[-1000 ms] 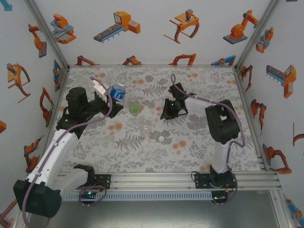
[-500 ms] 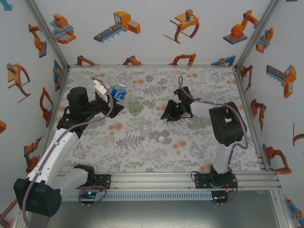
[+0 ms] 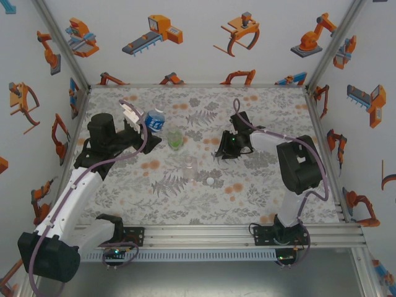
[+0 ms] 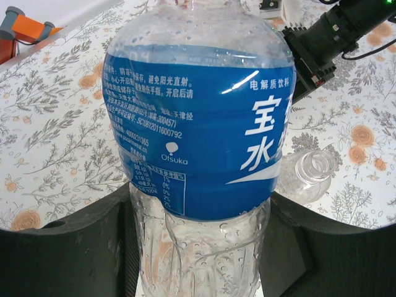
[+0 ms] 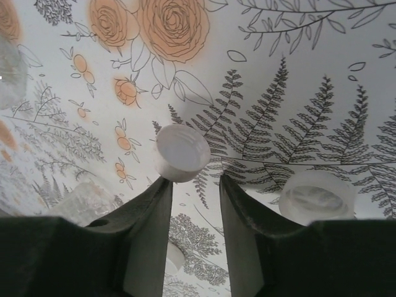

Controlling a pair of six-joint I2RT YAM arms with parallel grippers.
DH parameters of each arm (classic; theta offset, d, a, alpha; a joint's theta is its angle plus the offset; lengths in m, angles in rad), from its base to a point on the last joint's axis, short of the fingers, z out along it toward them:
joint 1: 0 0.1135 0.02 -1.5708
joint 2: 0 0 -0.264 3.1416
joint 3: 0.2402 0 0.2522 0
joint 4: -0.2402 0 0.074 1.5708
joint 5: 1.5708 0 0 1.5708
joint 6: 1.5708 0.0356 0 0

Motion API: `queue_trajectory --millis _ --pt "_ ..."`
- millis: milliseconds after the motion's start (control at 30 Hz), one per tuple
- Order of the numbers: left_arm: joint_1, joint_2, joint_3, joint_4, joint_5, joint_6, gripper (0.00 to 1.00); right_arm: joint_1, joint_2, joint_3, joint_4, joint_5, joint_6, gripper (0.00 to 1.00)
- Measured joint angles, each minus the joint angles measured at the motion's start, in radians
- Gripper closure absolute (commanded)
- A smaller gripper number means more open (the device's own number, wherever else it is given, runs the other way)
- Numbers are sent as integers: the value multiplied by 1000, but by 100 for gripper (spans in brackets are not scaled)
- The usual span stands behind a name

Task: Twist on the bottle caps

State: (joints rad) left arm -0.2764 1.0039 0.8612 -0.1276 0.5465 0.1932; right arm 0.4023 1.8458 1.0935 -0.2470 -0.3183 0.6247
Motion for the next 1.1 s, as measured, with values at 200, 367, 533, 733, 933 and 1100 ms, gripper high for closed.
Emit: queue_trajectory --millis 200,367,533,733,933,1100 --pt "0 0 0 0 0 0 96 0 5 35 -57 39 -39 59" --pt "0 0 0 0 0 0 96 0 50 119 -124 77 -86 59" --pt "0 0 0 0 0 0 96 0 95 190 -166 99 -130 59" --pt "0 0 0 0 0 0 96 0 145 266 -191 96 -182 58" --pt "0 5 0 -1 -1 0 96 0 197 343 -217 83 -219 59" --pt "0 6 0 -4 -1 1 95 0 229 394 -237 84 -243 60"
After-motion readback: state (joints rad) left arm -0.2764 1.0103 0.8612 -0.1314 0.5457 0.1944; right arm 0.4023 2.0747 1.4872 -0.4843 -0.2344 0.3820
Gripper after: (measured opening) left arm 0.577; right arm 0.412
